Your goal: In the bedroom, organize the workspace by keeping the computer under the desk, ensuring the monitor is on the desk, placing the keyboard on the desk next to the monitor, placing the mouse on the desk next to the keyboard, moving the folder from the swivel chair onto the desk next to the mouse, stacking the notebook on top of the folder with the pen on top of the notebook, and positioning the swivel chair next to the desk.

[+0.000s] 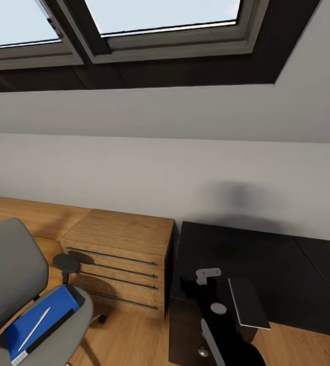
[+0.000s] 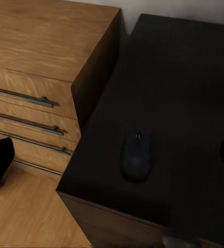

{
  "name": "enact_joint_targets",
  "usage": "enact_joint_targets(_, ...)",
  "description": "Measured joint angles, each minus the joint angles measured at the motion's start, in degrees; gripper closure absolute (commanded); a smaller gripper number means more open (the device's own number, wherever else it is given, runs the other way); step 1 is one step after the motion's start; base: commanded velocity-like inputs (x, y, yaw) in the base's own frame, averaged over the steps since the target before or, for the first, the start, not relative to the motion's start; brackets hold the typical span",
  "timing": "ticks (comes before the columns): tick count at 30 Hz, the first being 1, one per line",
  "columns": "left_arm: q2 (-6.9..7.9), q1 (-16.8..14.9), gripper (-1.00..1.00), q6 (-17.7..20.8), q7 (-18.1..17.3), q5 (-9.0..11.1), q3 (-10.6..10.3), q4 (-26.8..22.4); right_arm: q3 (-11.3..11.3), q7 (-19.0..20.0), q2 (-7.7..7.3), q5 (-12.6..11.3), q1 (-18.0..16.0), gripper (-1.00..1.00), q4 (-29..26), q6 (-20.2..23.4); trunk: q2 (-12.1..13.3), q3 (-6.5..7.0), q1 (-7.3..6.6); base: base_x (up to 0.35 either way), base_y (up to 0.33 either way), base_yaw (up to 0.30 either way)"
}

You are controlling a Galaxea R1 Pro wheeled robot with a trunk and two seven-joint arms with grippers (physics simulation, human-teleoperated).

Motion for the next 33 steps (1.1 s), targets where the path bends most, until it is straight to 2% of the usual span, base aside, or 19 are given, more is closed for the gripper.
enact_joint_targets(9,0.0,0.0,-1.0,-0.11,-0.03,-0.08,-0.09,0.4,-0.07,0.12,0.03,0.14,-0.69,-1.0,3.74,-0.1,0.0,0.0,0.0,0.007,0.0,0.0)
enact_joint_targets(11,0.0,0.0,-1.0,-1.18,-0.06,-0.17,-0.12,1.76,-0.16,0.07,0.02,0.12,-0.91,-1.0,4.03,-0.11,0.0,0.0,0.0,0.0,0.0,0.0)
enact_joint_targets(18,-0.02,0.0,-1.0,-12.22,-0.56,-0.21,-0.19,6.83,-0.21,-0.09,0.02,0.11,-1.04,-1.0,4.25,0.01,0.0,0.0,0.0,0.0,0.0,0.0)
enact_joint_targets(21,0.21,0.0,-1.0,-14.44,-0.75,-0.16,-0.19,7.47,-0.26,-0.15,0.01,0.11,-1.05,-1.0,4.45,0.04,0.0,0.0,0.0,0.0,0.0,0.0)
enact_joint_targets(33,1.89,0.0,-1.0,-16.16,-0.87,0.05,-0.13,7.99,-1.31,-0.39,-0.15,0.11,-1.06,-1.0,4.93,0.45,0.0,0.0,0.0,0.0,0.0,0.0)
